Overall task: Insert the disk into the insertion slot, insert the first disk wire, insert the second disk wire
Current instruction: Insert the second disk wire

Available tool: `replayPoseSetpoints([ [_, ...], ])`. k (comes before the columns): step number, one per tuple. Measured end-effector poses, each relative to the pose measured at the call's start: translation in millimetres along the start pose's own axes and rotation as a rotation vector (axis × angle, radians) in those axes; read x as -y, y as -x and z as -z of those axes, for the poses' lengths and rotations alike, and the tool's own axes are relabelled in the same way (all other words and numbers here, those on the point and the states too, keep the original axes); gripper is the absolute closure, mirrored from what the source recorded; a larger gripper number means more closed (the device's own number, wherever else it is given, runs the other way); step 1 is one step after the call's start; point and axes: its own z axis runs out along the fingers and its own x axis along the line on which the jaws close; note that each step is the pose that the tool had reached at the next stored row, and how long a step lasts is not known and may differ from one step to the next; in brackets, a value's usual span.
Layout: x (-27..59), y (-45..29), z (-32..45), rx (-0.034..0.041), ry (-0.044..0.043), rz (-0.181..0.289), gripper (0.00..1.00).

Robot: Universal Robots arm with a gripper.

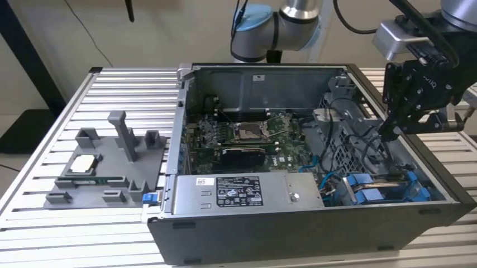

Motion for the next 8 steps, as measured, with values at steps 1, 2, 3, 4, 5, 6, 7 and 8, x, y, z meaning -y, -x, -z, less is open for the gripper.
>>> replayPoseSetpoints([
  [1, 0.0, -0.1, -0.5, 0.0, -0.0002, 0.0, 0.84],
  [2, 0.0, -0.3, -1.3, 0.0001, -0.0004, 0.0, 0.84],
  [3, -0.1, -0.4, -2.0, 0.0, -0.0005, 0.0, 0.84],
  [4, -0.1, -0.6, -2.9, 0.0, -0.0005, 0.0, 0.84],
  [5, -0.1, -0.8, -3.8, -0.0001, -0.0005, 0.0, 0.84],
  [6, -0.4, -0.9, -4.6, -0.0005, -0.0006, 0.0, 0.84],
  [7, -0.6, -1.0, -5.5, -0.0008, -0.0006, 0.0, 0.84],
  [8, -0.7, -1.2, -6.4, -0.0011, -0.0006, 0.0, 0.84],
])
